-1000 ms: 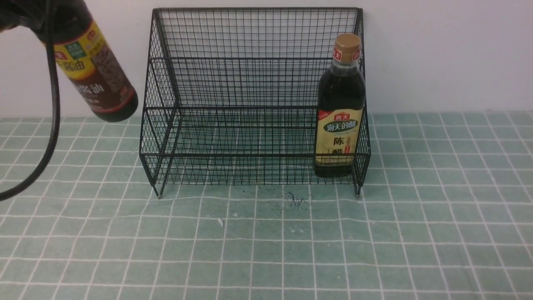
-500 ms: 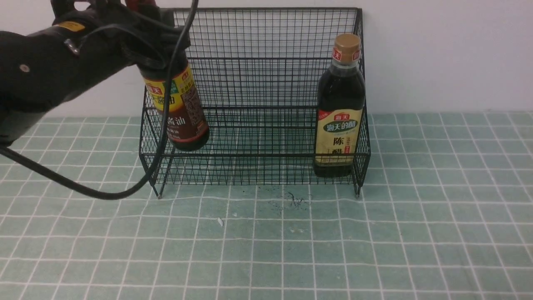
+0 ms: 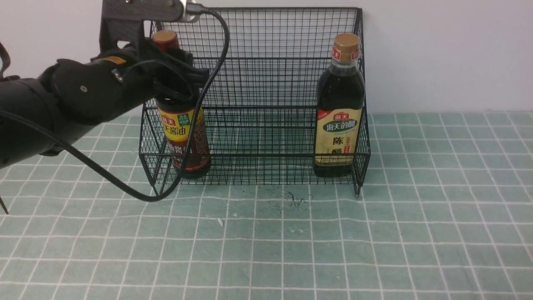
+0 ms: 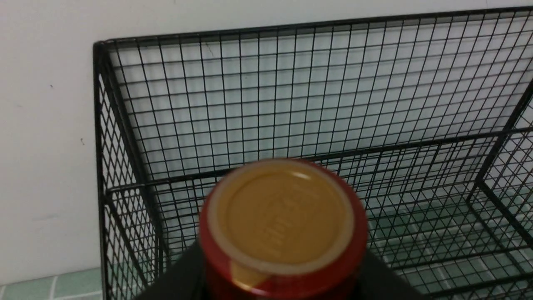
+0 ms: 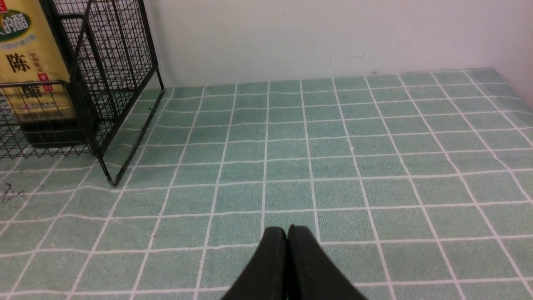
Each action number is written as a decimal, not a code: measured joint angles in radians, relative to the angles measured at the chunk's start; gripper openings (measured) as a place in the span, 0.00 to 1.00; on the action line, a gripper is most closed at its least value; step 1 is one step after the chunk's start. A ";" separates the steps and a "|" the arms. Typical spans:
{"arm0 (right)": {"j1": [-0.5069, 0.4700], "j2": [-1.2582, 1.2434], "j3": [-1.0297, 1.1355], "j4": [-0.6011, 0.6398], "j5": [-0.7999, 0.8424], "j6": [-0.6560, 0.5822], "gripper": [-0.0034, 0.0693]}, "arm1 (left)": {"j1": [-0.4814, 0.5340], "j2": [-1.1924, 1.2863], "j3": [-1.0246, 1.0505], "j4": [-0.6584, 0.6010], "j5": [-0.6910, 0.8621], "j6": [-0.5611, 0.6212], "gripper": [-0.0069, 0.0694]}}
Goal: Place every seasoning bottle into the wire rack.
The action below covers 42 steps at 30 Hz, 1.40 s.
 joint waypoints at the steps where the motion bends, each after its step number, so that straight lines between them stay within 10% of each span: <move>1: 0.000 0.000 0.000 0.000 0.000 0.000 0.03 | 0.000 0.000 -0.001 0.003 -0.002 0.008 0.46; 14: 0.000 0.000 0.000 0.000 0.000 0.000 0.03 | 0.000 -0.149 -0.018 0.011 0.047 0.069 0.65; 27: 0.000 0.000 0.000 0.000 0.000 0.000 0.03 | 0.000 -0.466 -0.018 0.038 0.694 0.094 0.11; 35: 0.000 0.000 0.000 0.000 0.000 -0.016 0.03 | 0.000 -0.619 -0.018 0.115 1.111 -0.054 0.08; 42: 0.000 0.000 0.000 0.000 0.000 -0.017 0.03 | 0.000 -0.830 -0.022 0.136 1.157 -0.109 0.08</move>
